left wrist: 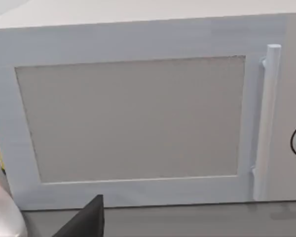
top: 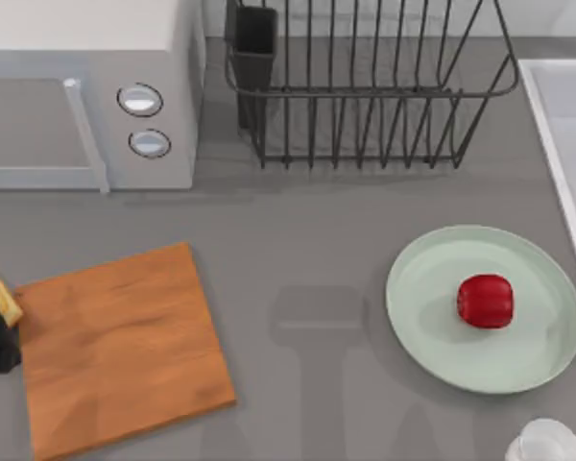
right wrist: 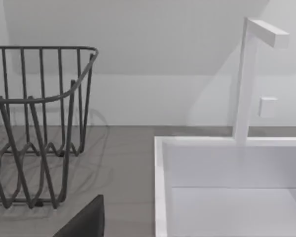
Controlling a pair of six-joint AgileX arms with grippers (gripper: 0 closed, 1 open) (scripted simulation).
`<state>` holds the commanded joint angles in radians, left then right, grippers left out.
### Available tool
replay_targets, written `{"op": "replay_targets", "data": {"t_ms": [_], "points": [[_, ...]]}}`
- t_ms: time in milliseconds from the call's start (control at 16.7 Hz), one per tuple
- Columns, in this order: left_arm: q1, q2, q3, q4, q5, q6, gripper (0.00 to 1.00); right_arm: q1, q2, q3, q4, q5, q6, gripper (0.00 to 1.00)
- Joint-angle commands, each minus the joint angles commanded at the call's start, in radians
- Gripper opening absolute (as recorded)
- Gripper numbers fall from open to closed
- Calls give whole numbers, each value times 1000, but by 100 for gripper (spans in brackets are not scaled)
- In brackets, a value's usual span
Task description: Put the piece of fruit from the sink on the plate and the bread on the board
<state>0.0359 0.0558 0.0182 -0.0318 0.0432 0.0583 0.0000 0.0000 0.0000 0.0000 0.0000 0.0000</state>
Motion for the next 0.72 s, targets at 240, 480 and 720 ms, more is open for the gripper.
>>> {"op": "replay_targets", "data": {"t_ms": [240,480,720], "points": [[134,208,92,-85,132,224,100,0,0,0,0,0,0,100],[317,546,223,-218,322,600,100,0,0,0,0,0,0,100],[501,890,393,-352,535,997,100,0,0,0,0,0,0,100]]}}
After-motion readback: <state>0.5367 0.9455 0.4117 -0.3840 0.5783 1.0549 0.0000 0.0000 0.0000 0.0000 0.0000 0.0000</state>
